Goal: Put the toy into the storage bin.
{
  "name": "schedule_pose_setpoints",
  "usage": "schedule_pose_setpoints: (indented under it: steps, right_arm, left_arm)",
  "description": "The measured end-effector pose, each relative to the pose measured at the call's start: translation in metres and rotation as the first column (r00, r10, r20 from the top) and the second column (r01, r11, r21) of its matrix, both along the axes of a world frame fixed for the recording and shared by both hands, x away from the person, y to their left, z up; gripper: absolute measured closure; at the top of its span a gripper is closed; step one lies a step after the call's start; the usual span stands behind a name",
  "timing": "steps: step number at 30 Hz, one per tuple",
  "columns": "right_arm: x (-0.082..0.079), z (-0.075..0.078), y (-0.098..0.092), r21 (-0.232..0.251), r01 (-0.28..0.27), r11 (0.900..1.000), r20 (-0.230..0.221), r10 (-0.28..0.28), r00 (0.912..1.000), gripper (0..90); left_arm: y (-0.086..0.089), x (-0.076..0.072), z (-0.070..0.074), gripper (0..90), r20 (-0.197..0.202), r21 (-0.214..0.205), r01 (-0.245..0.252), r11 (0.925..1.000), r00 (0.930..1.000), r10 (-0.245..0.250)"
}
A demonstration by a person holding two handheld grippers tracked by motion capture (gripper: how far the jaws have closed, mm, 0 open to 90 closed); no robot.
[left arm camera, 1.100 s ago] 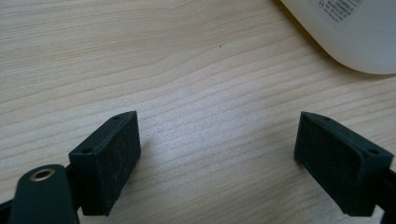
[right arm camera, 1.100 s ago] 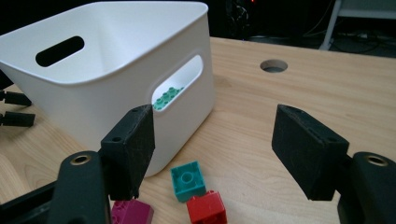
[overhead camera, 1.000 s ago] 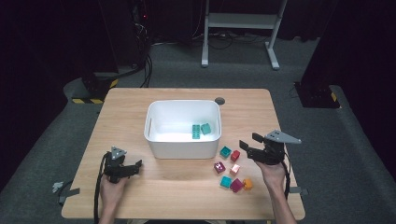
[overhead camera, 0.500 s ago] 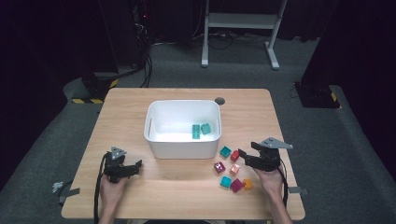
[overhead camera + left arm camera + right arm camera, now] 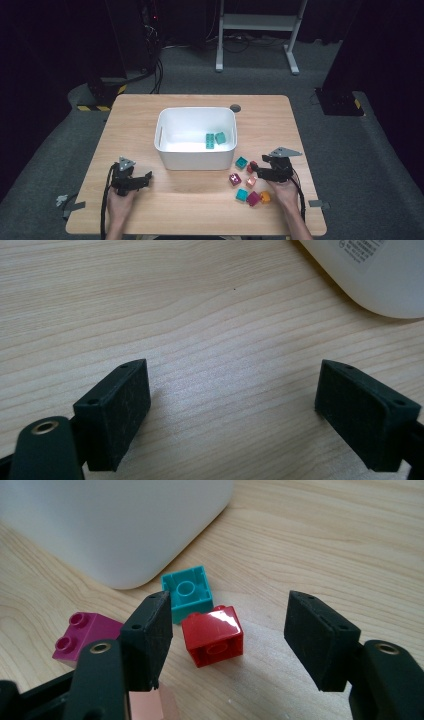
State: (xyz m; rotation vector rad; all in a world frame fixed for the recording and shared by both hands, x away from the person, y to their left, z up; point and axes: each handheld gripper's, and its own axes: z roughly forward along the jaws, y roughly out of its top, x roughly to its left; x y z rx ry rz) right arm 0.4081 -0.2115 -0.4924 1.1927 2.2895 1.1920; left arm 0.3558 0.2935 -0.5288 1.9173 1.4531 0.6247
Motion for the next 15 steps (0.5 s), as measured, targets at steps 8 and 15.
schedule_pose_setpoints:
  steps: [8, 15]
  right_arm:
    - [0.003, -0.006, 0.006, -0.031, -0.042, 0.9987, -0.028, 0.041, 0.9988, 41.8]
    - [0.007, -0.01, 0.012, -0.053, -0.052, 0.9972, -0.051, 0.049, 0.9974, 49.7]
  left_arm:
    - [0.0, 0.0, 0.0, 14.5, 0.0, 0.0, 0.0, 1.0, 1.0, 0.0]
    - [0.0, 0.0, 0.0, 14.5, -0.001, 0.0, 0.003, 1.0, 1.0, -0.003]
